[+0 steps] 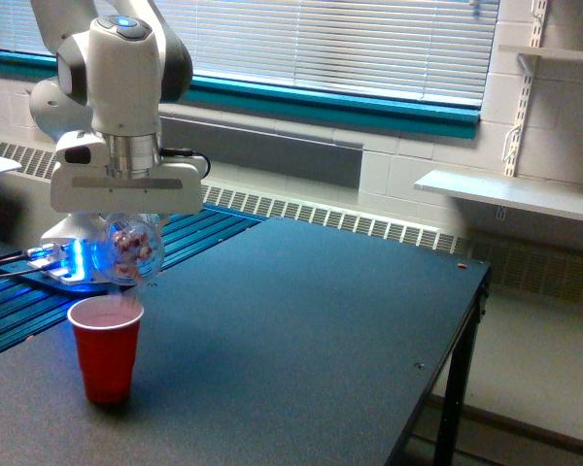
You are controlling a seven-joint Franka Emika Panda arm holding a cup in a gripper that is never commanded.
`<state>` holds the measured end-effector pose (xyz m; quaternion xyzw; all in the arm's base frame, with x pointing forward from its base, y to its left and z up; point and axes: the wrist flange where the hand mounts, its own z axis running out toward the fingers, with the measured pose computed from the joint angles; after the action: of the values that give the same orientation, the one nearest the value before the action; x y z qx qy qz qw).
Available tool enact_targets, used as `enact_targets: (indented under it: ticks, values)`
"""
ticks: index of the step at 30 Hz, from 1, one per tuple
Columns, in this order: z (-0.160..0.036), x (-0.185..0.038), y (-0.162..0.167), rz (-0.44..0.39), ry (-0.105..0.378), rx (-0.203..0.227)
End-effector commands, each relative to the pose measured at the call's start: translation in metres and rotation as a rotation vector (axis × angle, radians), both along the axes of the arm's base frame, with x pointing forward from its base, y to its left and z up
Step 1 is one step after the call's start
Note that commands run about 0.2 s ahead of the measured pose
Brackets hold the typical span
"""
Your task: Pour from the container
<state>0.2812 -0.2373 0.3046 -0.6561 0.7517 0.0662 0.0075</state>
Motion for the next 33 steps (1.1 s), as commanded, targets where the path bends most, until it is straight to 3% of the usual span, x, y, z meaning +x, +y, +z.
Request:
enact_targets:
  ticks: [1,33]
  values:
    - [0.001,0.0,0.003,0.026,-0.013,0.019]
    - [0.009,-0.004,0.021,0.034,-0.078,0.035]
